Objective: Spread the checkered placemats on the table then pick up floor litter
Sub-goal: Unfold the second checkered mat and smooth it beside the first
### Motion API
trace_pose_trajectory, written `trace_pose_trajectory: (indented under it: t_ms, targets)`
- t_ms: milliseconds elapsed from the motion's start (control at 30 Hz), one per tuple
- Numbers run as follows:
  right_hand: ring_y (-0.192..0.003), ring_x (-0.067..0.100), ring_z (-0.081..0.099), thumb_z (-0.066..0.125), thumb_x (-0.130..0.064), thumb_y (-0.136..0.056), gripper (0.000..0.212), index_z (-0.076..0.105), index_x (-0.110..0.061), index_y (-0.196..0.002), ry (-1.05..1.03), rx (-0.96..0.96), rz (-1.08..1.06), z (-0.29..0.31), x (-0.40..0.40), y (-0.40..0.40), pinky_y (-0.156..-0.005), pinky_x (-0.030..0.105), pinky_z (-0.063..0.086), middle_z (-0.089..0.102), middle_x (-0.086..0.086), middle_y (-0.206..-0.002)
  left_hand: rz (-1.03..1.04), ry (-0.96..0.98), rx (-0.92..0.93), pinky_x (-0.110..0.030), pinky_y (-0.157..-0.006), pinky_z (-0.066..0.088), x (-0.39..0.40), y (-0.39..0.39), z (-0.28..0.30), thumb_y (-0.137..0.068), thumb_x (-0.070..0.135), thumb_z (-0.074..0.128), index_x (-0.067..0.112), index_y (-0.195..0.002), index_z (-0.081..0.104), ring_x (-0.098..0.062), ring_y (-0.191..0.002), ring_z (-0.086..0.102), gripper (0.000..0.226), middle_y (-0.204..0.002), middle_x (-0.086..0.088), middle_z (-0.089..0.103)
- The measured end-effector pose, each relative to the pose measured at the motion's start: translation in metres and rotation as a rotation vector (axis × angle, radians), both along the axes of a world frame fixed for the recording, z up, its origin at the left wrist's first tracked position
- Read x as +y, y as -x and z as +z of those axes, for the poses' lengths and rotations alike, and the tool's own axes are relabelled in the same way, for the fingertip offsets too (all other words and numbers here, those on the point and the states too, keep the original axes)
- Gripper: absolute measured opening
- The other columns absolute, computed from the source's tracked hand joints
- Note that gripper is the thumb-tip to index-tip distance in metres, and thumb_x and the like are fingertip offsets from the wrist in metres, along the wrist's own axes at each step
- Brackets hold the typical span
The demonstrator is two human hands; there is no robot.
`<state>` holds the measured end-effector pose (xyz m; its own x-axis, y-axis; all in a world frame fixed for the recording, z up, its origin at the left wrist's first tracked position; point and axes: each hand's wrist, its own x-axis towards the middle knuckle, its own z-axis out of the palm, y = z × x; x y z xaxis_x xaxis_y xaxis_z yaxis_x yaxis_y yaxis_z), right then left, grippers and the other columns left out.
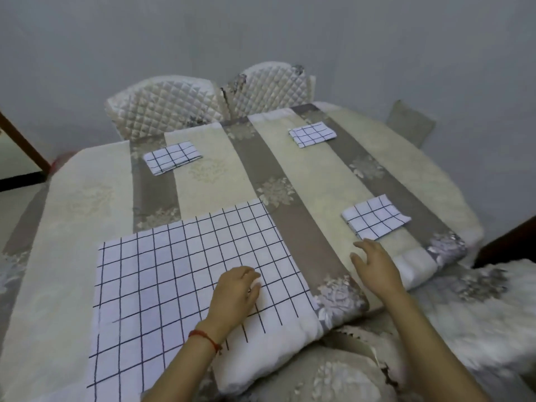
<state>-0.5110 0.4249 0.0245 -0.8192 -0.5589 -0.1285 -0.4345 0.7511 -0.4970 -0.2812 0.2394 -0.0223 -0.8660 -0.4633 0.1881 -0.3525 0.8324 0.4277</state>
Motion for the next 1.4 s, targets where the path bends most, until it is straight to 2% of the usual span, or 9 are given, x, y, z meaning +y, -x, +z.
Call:
trace_pose_trajectory:
  t_ms: [167, 333, 500, 733, 867, 1000, 1133, 1267, 1400]
  targets:
    - [-0.126, 0.033, 0.043, 0.053, -0.019, -0.090, 0.041, 0.048, -0.009, -0.130, 0.074, -0.008, -0.155, 0.012, 0.041, 0.060, -0.103, 0.042, 0.036, 0.045, 0.015, -0.140, -0.066, 0.020, -0.017, -0.032, -0.073, 0.054, 0.016, 0.074, 0.022, -0.083, 0.033, 0.040, 0.014, -0.096, 0.069, -0.022, -0.084, 0.068, 0.037, -0.093, -0.003, 0.071]
    - [-0.123, 0.035, 0.046, 0.054, -0.017, -0.089, 0.040, 0.050, -0.007, -0.127, 0.067, -0.037, -0.163, -0.001, 0.066, 0.141, -0.101, 0.043, 0.038, 0.050, 0.020, -0.133, -0.105, -0.021, -0.020, -0.035, -0.078, 0.051, 0.044, 0.171, 0.030, -0.085, 0.034, 0.034, 0.009, -0.102, 0.066, -0.030, -0.089, 0.065, 0.045, -0.100, -0.010, 0.069]
    - [-0.120, 0.037, 0.048, 0.052, -0.019, -0.090, 0.037, 0.052, -0.002, -0.123, 0.026, -0.096, -0.106, -0.016, 0.064, 0.220, -0.098, 0.041, 0.040, 0.053, 0.023, -0.129, 0.023, -0.198, -0.090, -0.038, -0.091, 0.043, 0.065, 0.271, 0.007, -0.082, 0.043, 0.028, 0.006, -0.116, 0.059, -0.033, -0.107, 0.055, 0.059, -0.116, -0.014, 0.061]
    - [-0.118, 0.034, 0.048, 0.048, -0.029, -0.092, 0.040, 0.050, -0.006, -0.125, -0.063, -0.179, -0.054, -0.050, 0.044, 0.261, -0.094, 0.038, 0.042, 0.052, 0.017, -0.128, 0.263, -0.229, -0.197, -0.039, -0.100, 0.037, 0.066, 0.351, -0.022, -0.092, 0.026, 0.044, 0.009, -0.132, 0.044, -0.031, -0.124, 0.042, 0.043, -0.137, -0.012, 0.047]
    - [-0.120, 0.030, 0.044, 0.051, -0.031, -0.091, 0.042, 0.049, -0.009, -0.127, -0.069, -0.124, -0.091, -0.064, 0.037, 0.265, -0.096, 0.038, 0.041, 0.049, 0.014, -0.127, 0.320, -0.213, -0.298, -0.039, -0.091, 0.040, 0.060, 0.369, -0.032, -0.091, 0.024, 0.048, 0.008, -0.122, 0.053, -0.033, -0.113, 0.047, 0.035, -0.122, -0.015, 0.053]
    - [-0.116, 0.030, 0.050, 0.053, -0.017, -0.091, 0.036, 0.052, -0.007, -0.125, 0.007, -0.197, -0.117, -0.070, 0.033, 0.264, -0.091, 0.033, 0.043, 0.051, 0.015, -0.127, 0.345, -0.220, -0.270, -0.035, -0.080, 0.039, 0.065, 0.369, -0.037, -0.089, 0.019, 0.051, 0.008, -0.107, 0.063, -0.032, -0.100, 0.053, 0.024, -0.106, -0.013, 0.059]
    - [-0.112, 0.029, 0.055, 0.053, -0.008, -0.090, 0.030, 0.058, -0.005, -0.120, 0.104, -0.223, -0.164, -0.069, 0.035, 0.263, -0.085, 0.027, 0.043, 0.056, 0.015, -0.126, 0.371, -0.313, -0.161, -0.029, -0.068, 0.037, 0.069, 0.361, -0.037, -0.087, 0.016, 0.056, 0.007, -0.091, 0.067, -0.029, -0.088, 0.058, 0.015, -0.091, -0.012, 0.062]
    - [-0.105, 0.030, 0.059, 0.055, -0.008, -0.088, 0.025, 0.063, -0.004, -0.112, 0.152, -0.217, -0.172, -0.060, 0.040, 0.267, -0.075, 0.023, 0.039, 0.061, 0.016, -0.119, 0.352, -0.349, -0.015, -0.028, -0.068, 0.039, 0.076, 0.350, -0.023, -0.086, 0.013, 0.060, 0.006, -0.084, 0.067, -0.026, -0.082, 0.058, 0.011, -0.087, -0.011, 0.064]
    - [-0.108, 0.032, 0.054, 0.059, -0.019, -0.088, 0.027, 0.062, -0.007, -0.112, 0.109, -0.122, -0.097, -0.040, 0.043, 0.265, -0.081, 0.031, 0.043, 0.057, 0.015, -0.119, 0.295, -0.349, 0.154, -0.035, -0.069, 0.049, 0.077, 0.341, 0.006, -0.083, 0.008, 0.063, 0.006, -0.078, 0.065, -0.021, -0.075, 0.059, 0.006, -0.078, -0.005, 0.065]
